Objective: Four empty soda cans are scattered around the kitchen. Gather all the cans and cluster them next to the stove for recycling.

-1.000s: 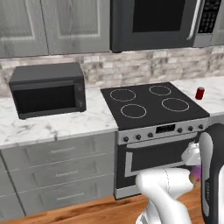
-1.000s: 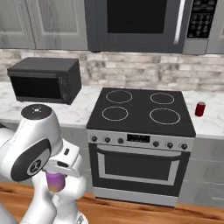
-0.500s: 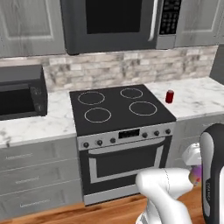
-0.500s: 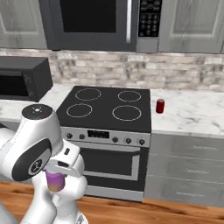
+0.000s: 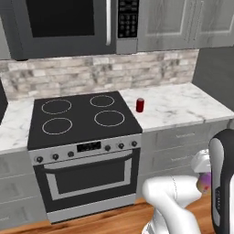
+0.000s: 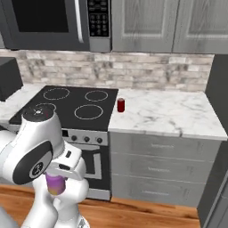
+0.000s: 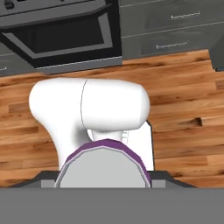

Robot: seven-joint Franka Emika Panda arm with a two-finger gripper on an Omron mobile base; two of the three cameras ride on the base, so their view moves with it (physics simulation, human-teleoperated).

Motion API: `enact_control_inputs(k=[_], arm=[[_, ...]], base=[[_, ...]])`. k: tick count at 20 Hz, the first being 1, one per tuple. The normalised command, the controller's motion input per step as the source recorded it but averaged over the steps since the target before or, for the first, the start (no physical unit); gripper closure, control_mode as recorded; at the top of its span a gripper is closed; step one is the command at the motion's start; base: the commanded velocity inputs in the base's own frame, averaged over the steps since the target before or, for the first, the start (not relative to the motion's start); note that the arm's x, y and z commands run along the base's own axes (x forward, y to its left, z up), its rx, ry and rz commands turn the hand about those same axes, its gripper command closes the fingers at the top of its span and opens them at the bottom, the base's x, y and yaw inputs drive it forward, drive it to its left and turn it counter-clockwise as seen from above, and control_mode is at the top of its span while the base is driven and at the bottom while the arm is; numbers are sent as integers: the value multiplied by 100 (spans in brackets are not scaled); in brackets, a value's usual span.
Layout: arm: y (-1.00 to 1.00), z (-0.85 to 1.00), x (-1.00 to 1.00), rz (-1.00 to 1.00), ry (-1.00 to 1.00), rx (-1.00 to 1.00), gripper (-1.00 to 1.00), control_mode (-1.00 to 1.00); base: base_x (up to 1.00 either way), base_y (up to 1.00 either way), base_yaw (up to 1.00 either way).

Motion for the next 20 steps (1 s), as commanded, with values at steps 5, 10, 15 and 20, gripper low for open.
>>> enact_control_inputs(k=[5, 10, 15, 20], arm=[[0, 0, 0, 0, 0, 0, 100, 100], [0, 0, 0, 0, 0, 0, 100, 100], [0, 0, 0, 0, 0, 0, 100, 100], [0, 0, 0, 0, 0, 0, 100, 100]], base=[[-4, -76, 0], [0, -43, 0], [7, -15, 0], [23, -25, 0]])
